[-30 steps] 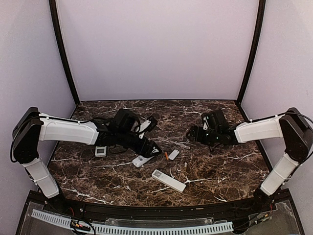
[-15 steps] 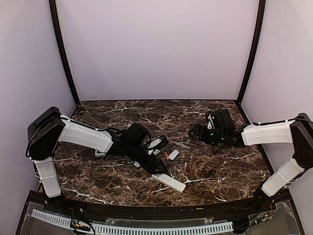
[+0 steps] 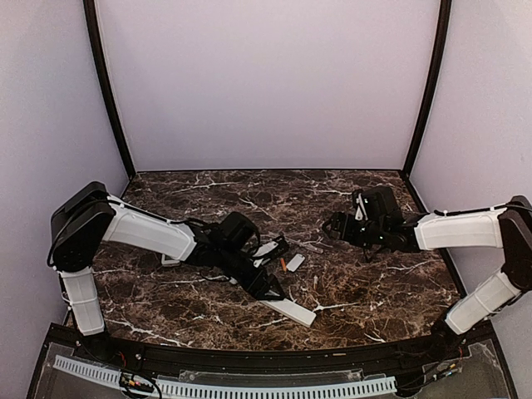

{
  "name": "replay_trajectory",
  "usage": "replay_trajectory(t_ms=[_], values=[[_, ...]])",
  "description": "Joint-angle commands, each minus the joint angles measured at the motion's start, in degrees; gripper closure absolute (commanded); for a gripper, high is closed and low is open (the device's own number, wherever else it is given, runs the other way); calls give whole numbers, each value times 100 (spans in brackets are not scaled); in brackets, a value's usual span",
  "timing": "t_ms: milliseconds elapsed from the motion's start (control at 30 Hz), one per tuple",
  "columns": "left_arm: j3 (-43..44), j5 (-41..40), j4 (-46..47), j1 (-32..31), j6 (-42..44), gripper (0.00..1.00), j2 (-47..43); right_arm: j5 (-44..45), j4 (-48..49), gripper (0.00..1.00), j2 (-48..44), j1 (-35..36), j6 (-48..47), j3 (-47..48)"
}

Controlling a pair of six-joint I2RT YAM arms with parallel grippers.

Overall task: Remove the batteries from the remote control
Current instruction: Pick up the remote control from the center of the board.

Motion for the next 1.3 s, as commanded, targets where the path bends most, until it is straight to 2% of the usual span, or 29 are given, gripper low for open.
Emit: replay_trajectory(t_ms=[0,367,700,1067,1267], values=[[-32,87,-326,-170,67,25,-81,19,151,11,-156,-21,71,-100],[-232,-260,-703,-482,123,25,-364,-1,203,12,-201,-21,83,-158],[-155,-1905,-1066,-910,467,27,-518,69,191,11,-260,-21,91,-186],[-106,-2903,-1272,-1171,643,45,-422,113,269,11,-357,-17,122,-263],[-90,-3040,-1301,-1196,581,57,-381,48,308,12,-447,-18,123,-284]])
